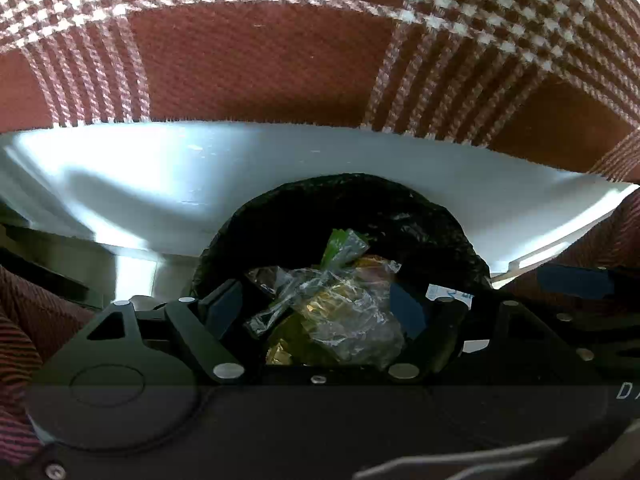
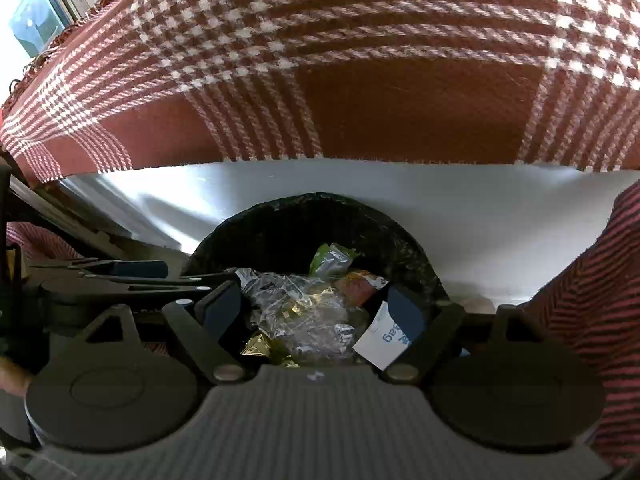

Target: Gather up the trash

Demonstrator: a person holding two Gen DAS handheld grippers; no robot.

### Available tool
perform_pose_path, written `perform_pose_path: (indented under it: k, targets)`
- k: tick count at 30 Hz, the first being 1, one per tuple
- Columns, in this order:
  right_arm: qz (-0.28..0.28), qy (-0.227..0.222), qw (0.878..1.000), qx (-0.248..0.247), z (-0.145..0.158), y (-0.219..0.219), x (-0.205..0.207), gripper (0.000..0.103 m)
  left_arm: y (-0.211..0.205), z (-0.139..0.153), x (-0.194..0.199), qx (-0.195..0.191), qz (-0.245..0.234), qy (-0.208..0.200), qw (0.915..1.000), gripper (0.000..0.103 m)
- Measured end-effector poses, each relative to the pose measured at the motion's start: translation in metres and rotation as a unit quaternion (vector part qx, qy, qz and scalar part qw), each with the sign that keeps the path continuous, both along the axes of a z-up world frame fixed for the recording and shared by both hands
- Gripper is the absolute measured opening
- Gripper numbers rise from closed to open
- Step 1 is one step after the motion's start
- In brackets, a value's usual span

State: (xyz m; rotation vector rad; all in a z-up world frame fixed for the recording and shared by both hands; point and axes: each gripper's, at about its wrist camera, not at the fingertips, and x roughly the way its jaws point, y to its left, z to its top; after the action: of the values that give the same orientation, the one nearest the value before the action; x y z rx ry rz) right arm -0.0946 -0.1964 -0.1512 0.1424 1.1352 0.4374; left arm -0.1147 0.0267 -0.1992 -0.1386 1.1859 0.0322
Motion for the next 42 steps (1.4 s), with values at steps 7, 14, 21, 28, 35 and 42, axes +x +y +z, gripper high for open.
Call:
perform_pose_path:
  k: [7, 14, 21, 28, 35, 42]
  targets:
    - [0.0, 0.001, 1.0, 0.0, 0.0001, 0.0001, 0.0, 0.089, -0.0002, -0.0003, -0.0002, 0.001, -0.002, 0.001, 1.0, 0.08]
    - [0.0, 0.001, 1.0, 0.0, -0.0002, -0.0004, 0.0, 0.089, 0.0006, -0.0009, -0.001, 0.002, -0.002, -0.001, 1.0, 0.081]
    - [0.0, 0.002, 1.0, 0.0, 0.0, -0.0008, 0.0006, 0.089, 0.0017, -0.0016, -0.0015, 0.003, -0.002, -0.001, 1.0, 0.082]
    - [0.0, 0.002, 1.0, 0.0, -0.0001, -0.0009, 0.0001, 0.089, 0.0012, -0.0019, -0.0019, 0.003, -0.002, -0.001, 1.0, 0.083]
    - [0.0, 0.002, 1.0, 0.001, -0.0003, -0.0008, -0.001, 0.089, 0.0007, -0.0022, -0.0017, 0.003, -0.001, -0.001, 1.0, 0.083]
    - [0.001, 0.002, 1.0, 0.001, -0.0001, -0.0012, -0.0002, 0.089, 0.0018, -0.0025, -0.0023, 0.003, -0.002, -0.001, 1.0, 0.084]
